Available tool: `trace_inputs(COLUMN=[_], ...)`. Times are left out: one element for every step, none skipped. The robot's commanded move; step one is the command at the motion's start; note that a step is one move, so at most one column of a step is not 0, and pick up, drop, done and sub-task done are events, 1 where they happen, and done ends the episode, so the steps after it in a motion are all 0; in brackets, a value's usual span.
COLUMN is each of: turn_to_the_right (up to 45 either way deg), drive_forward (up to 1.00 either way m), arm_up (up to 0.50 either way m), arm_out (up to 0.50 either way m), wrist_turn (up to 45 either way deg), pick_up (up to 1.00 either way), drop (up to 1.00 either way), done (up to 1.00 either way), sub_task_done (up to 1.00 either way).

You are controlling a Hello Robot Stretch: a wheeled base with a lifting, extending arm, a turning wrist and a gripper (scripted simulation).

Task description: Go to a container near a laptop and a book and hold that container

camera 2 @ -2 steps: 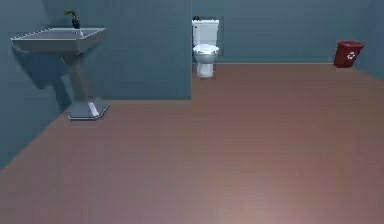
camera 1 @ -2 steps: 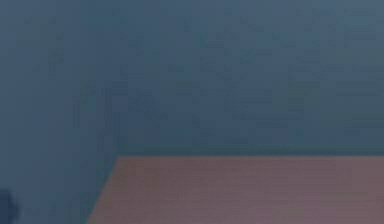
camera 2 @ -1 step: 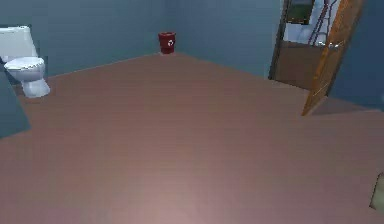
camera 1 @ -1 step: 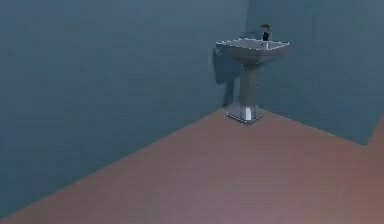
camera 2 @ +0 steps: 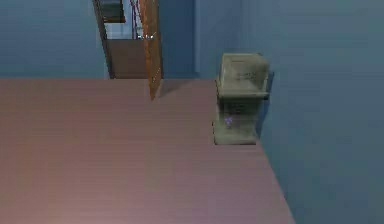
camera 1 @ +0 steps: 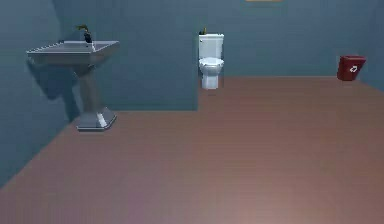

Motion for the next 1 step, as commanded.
trace_inputs(turn_to_the_right=[45.0], drive_forward=[0.00], arm_up=[0.00], arm_out=[0.00], wrist_turn=[0.0], pick_up=[0.00], drop=[0.00], done=[0.00], sub_task_done=[0.00])
